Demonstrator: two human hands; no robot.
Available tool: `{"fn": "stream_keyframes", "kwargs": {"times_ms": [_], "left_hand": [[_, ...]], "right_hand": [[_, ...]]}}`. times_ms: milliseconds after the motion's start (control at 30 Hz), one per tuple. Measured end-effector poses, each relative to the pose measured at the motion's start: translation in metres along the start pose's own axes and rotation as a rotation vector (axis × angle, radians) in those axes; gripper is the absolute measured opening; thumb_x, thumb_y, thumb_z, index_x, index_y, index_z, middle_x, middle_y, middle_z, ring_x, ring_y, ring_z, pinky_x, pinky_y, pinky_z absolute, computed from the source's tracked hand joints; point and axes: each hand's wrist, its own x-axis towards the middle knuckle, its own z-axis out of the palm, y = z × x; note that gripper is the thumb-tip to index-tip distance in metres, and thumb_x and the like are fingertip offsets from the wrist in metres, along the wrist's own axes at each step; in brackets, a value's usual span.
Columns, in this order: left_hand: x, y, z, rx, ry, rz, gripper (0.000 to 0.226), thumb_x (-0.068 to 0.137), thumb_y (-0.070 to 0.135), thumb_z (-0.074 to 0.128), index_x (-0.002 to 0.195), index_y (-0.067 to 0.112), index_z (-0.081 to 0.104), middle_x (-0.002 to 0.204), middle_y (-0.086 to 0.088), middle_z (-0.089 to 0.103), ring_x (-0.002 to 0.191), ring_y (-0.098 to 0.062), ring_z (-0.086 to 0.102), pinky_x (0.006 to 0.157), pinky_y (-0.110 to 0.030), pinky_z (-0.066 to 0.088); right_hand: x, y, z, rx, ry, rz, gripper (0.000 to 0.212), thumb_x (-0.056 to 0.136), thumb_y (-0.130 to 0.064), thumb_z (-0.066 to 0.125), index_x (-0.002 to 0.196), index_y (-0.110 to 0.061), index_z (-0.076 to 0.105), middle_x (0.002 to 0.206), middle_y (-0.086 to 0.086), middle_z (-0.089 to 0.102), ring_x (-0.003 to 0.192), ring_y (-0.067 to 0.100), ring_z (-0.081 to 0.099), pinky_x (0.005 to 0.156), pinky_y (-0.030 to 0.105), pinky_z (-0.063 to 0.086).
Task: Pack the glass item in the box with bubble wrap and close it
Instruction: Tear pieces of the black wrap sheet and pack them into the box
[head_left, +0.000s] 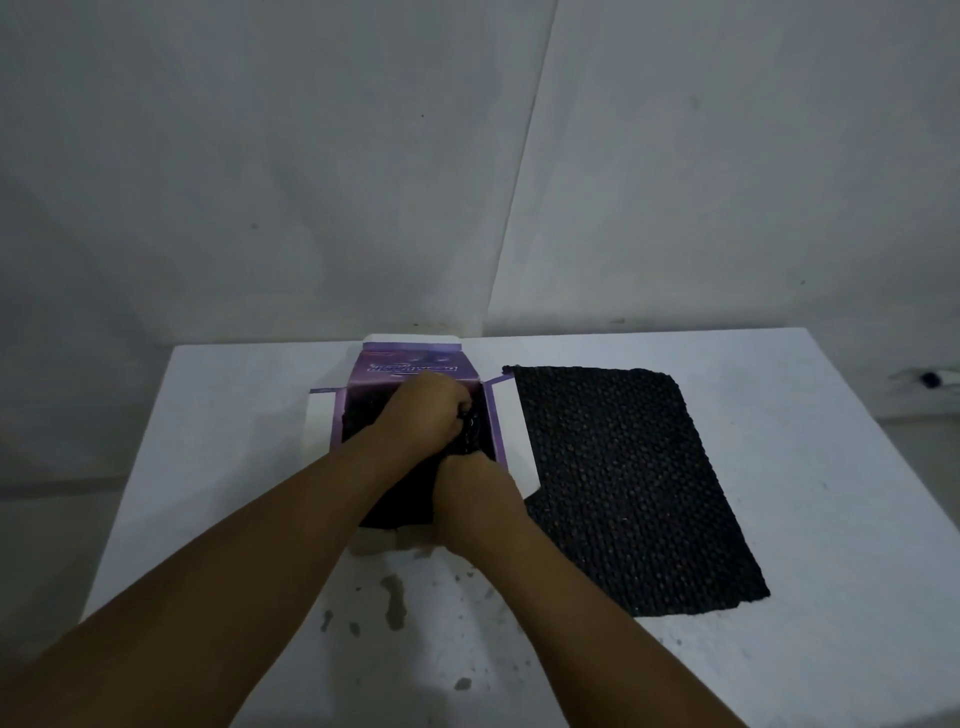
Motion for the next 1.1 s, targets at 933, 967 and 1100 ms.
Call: {"fn": "stream_keyframes", "kwargs": {"times_ms": [933,967,1100], "left_hand": [[-0.044,-0.006,-0.017,0.068,-0.078,0.110,0.031,0.091,0.019,0.060,0.120,0.025,0.066,0.116,0.002,0.065,0.106,-0.017,0.057,0.097,-0.029,0.044],[-0.048,0.001,-0.018,0.043,-0.006,0.098,0.029,0.091,0.020,0.059,0.118,0.025,0.067,0.116,0.003,0.067,0.106,-0.016,0.059,0.096,-0.029,0.044],[-0.058,0.047,-0.010,-0.079,0.233,0.146,0.024,0.088,0.025,0.062,0.110,0.022,0.070,0.105,0.004,0.069,0.095,-0.015,0.063,0.085,-0.030,0.052]], "right_hand": [[-0.042,0.028,0.016,0.291,0.451,-0.284,0.042,0.101,-0.044,0.040,0.090,-0.014,0.066,0.085,0.005,0.064,0.079,0.022,0.055,0.065,0.035,0.046],[-0.051,0.037,0.017,0.340,0.582,-0.299,0.034,0.101,-0.038,0.045,0.093,-0.014,0.068,0.086,0.004,0.065,0.080,0.020,0.056,0.068,0.033,0.047],[-0.080,0.098,0.022,0.483,0.832,-0.153,0.020,0.098,-0.024,0.055,0.089,-0.014,0.069,0.083,-0.001,0.065,0.077,0.012,0.058,0.070,0.026,0.049]]}}
